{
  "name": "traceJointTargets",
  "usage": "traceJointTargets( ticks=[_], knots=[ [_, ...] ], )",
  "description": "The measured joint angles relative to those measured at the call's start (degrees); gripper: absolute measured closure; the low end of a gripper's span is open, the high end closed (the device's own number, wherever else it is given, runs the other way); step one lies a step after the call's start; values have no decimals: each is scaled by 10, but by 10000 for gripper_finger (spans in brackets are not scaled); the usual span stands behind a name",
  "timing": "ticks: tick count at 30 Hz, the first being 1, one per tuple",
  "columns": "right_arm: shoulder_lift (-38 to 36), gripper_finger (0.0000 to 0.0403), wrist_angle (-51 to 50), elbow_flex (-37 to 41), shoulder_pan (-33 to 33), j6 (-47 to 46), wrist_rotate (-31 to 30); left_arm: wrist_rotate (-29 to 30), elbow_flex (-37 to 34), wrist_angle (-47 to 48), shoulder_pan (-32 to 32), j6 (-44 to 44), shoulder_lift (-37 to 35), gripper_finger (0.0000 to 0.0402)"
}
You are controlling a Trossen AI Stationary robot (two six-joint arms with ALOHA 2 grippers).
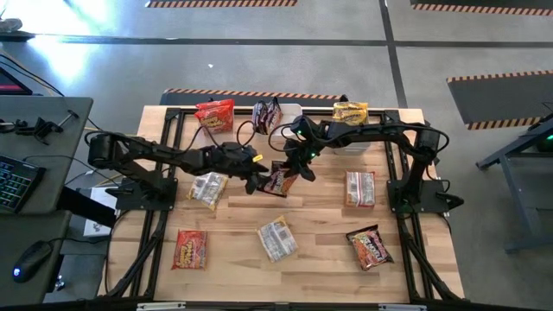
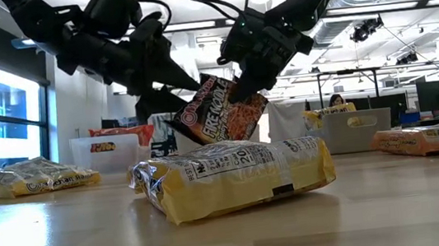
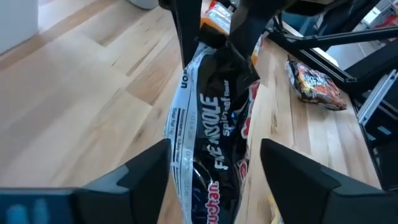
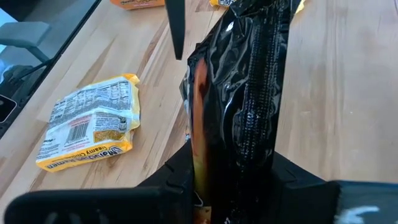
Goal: Sort Maruchan noodles
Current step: Put the black noodle pack into the white bin
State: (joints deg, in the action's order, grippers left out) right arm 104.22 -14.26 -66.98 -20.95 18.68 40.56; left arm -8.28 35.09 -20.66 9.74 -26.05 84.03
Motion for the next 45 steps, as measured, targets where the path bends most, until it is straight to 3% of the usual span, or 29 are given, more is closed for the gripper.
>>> traceJointTargets(
  ticks=[6, 32, 37, 45],
  knots=[
    [0, 318, 0, 0, 0, 0, 0, 5, 0, 1, 1, 1, 0, 120],
    [0, 318, 76, 0, 1, -9, 0, -3, 0, 7, 16, 8, -3, 119],
    [0, 318, 91, 0, 9, -22, -1, -3, 0, 6, 14, 47, -3, 149],
    [-3, 296, 94, 0, 20, -34, -16, -38, 0, -5, 16, 83, -5, 253]
  ],
)
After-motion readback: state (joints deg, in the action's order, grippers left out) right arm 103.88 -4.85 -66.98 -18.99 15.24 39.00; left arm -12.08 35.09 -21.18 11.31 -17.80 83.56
